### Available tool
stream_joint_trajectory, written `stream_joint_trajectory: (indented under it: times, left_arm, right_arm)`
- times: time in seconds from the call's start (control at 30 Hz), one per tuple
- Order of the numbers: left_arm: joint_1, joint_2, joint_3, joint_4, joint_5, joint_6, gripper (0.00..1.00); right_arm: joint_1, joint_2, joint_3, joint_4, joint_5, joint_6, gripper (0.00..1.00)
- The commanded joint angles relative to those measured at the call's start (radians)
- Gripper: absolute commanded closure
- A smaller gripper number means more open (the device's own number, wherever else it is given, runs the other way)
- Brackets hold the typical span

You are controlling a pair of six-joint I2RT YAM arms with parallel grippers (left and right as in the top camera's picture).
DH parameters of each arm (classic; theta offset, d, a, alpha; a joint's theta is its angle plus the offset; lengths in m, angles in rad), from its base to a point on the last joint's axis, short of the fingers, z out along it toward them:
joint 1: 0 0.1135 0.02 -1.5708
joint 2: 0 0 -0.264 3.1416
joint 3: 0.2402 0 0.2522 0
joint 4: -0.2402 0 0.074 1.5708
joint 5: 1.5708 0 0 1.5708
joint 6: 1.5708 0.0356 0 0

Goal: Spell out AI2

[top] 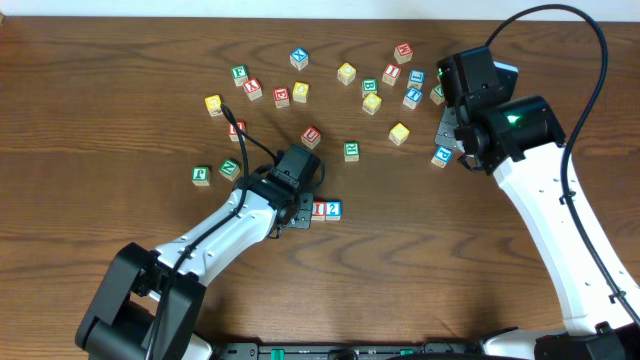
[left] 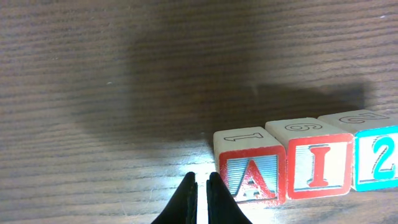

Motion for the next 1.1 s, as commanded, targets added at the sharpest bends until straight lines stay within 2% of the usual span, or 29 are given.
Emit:
stream_joint_trajectory:
  times: [0.0,1.07]
  left_arm:
    - [0.003,0.013,-0.015,0.003,0.015,0.032,0.92]
    - [0.003,0.013,-0.014,0.003,0.018,0.036,0.93]
  right_arm:
    - [-0.009,0.01,0.014,-0.002,0.008,-0.012,0.99]
    - [-0.009,0.01,0.014,-0.001,-0.003,-0.013,0.99]
